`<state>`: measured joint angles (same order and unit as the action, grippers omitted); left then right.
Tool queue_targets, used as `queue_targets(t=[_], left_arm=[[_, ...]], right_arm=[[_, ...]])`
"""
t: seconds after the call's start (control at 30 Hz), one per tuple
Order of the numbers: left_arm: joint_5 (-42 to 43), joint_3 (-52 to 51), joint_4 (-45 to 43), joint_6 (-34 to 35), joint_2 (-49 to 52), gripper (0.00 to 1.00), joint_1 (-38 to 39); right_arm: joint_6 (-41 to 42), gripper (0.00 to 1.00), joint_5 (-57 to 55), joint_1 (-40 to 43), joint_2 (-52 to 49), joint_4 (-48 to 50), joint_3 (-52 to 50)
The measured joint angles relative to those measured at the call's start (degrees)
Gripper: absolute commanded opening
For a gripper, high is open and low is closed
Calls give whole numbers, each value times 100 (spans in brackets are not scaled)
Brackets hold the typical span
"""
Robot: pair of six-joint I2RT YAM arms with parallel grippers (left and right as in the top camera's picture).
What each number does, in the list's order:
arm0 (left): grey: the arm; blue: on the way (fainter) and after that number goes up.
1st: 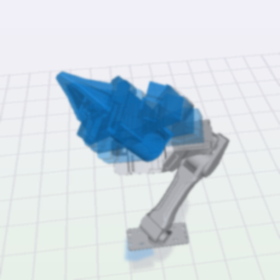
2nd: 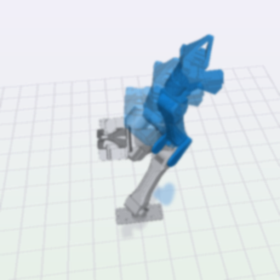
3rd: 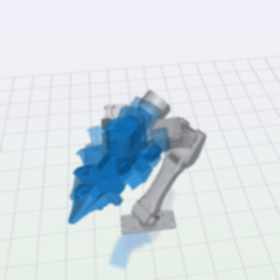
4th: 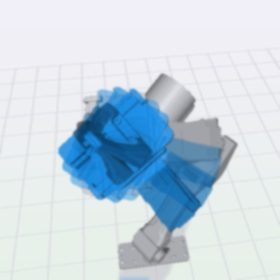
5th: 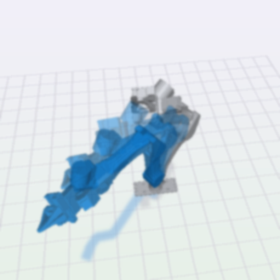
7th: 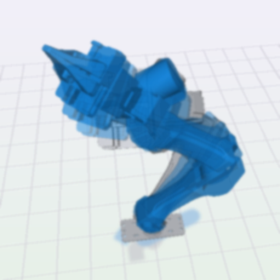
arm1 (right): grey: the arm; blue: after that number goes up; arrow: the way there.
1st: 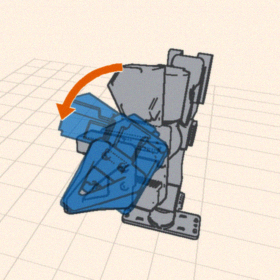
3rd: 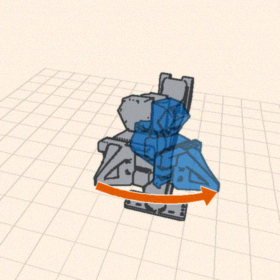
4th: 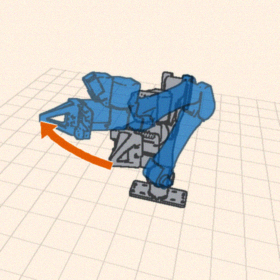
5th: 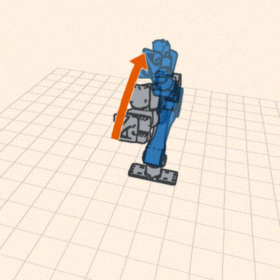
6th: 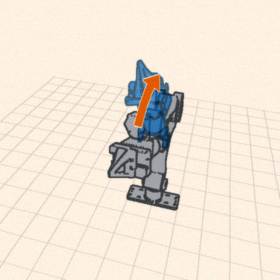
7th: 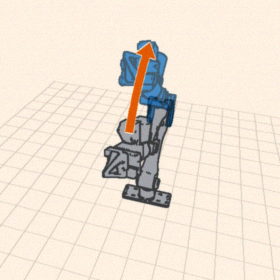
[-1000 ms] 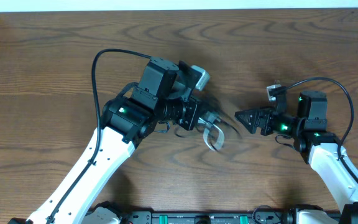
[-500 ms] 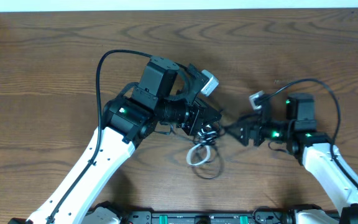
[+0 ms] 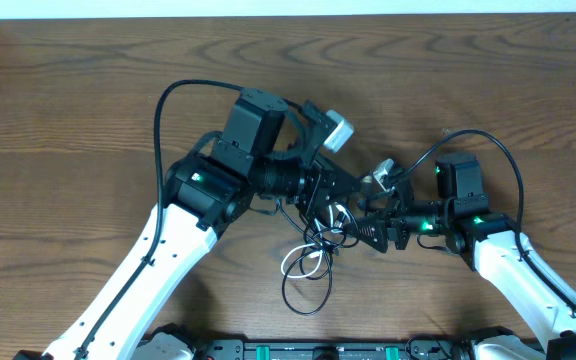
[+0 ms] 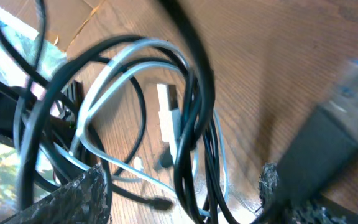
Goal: Untangle cables
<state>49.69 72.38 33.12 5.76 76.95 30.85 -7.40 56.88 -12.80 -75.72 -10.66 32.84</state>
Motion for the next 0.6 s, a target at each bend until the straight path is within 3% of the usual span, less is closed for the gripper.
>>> queue_targets(t=[0.17, 0.33, 0.47, 0.6], left_arm=[[-122, 2, -918, 774, 0, 7, -243], [-243, 9, -1930, 1775, 7, 8, -413], [-249, 9, -2048, 2175, 7, 7, -417], [-247, 9, -2044, 2358, 7, 7, -459]], right_arm=[[-46, 66, -247, -26, 0, -96, 0], [-13, 41, -634, -26, 0, -116, 0], [271, 2, -1311, -33, 0, -109, 0], [883, 2, -2387, -44, 0, -118, 0]])
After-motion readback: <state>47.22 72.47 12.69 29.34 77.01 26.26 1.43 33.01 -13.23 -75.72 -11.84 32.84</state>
